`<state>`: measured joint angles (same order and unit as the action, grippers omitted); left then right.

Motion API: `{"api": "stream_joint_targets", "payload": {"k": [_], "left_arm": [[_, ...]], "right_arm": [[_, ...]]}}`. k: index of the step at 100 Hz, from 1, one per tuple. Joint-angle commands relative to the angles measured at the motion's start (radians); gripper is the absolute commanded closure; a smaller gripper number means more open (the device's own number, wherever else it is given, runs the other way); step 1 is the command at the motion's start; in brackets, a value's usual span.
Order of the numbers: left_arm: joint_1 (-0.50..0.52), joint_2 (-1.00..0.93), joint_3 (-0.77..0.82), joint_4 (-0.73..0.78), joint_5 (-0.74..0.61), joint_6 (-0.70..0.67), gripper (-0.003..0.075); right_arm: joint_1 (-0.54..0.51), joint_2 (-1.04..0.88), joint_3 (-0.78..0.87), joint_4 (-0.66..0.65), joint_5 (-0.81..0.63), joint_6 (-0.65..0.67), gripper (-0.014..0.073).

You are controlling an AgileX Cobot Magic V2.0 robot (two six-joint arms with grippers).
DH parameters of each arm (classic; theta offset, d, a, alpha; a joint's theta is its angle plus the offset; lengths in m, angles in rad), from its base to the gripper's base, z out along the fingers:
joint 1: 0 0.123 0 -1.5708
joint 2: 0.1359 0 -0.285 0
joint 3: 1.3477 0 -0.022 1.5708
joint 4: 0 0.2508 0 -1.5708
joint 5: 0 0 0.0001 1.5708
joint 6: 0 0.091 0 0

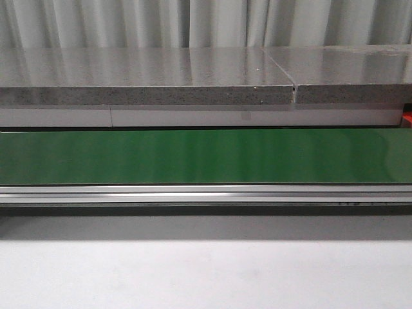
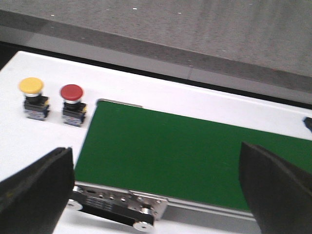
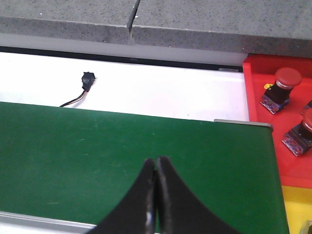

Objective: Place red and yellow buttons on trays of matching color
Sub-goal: 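Move the left gripper over the remaining button cluster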

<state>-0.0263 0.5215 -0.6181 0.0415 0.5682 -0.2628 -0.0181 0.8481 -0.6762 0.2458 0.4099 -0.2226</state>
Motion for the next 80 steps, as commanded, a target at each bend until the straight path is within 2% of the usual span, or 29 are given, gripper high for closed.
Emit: {"api": "stream_joint_targets", "payload": {"k": [1,22,36,80], "left_arm": [[0.042,0.113,-0.094,0.101,-0.086,-0.092,0.0066],[0.178,0.388,-0.256,0.070,-0.086,-0.105,0.0067],[0.234,0.567,-0.352,0.047,-0.086,-0.105,0.0067],[0.250,1.030,-0.599,0.009,-0.079,-0.105,0.0067]], "right_arm": [[0.002,-0.013,-0.029,0.002,-0.060,-0.003,0.0660],[0.002,-0.013,-0.029,0.002,-0.060,-0.003,0.0660],[0.002,-0.013,-0.029,0.002,-0.060,-0.003,0.0660],[0.002,-0.013,-0.029,0.002,-0.060,-0.003,0.0660]]}}
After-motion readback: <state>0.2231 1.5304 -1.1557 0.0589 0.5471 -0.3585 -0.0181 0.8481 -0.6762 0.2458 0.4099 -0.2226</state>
